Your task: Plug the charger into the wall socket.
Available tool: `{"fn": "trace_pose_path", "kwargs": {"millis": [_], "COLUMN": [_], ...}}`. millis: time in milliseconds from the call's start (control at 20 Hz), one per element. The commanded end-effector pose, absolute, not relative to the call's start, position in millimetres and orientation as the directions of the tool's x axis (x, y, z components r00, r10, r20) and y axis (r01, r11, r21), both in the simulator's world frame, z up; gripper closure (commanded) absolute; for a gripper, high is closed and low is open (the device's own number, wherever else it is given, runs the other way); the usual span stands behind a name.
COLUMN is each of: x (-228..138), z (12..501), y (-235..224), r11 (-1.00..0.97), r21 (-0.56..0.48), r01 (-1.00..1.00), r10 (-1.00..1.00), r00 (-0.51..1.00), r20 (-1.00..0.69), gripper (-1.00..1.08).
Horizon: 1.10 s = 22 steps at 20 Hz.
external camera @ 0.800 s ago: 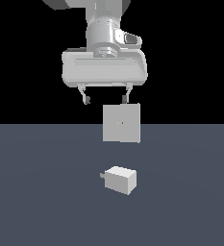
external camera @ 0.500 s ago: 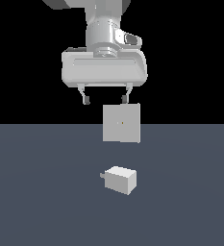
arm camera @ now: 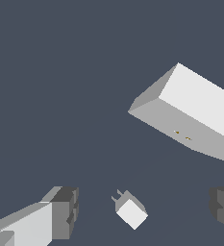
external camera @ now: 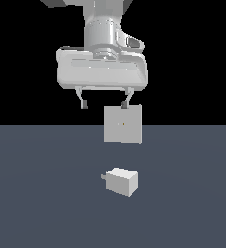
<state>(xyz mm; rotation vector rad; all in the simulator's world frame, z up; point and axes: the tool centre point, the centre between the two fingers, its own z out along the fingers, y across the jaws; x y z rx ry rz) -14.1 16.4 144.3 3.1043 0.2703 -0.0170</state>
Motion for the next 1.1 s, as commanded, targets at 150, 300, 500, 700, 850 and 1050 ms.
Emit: {"fn": "trace_pose_path", "kwargs": {"millis": [150, 300, 500, 700, 850, 1050], "x": [-29, -39, -52, -63, -72, -82], "z": [132, 125, 115, 105, 98, 89], "y": [17, 17, 15, 12, 9, 4], "r11": [-0.957, -0.931, -0.890, -0.841, -0.800, -0.740], "r21": [0.019, 0.015, 0.012, 0.008, 0.006, 0.004], "r01": [0.291, 0.364, 0.457, 0.542, 0.601, 0.673], "r10": [0.291, 0.364, 0.457, 0.542, 0.601, 0.673], "r00": [0.957, 0.931, 0.890, 0.841, 0.799, 0.740], "r20": [-0.007, -0.003, 0.003, 0.009, 0.013, 0.020], "gripper": [-0.92, -0.92, -0.92, -0.92, -0.92, -0.92]}}
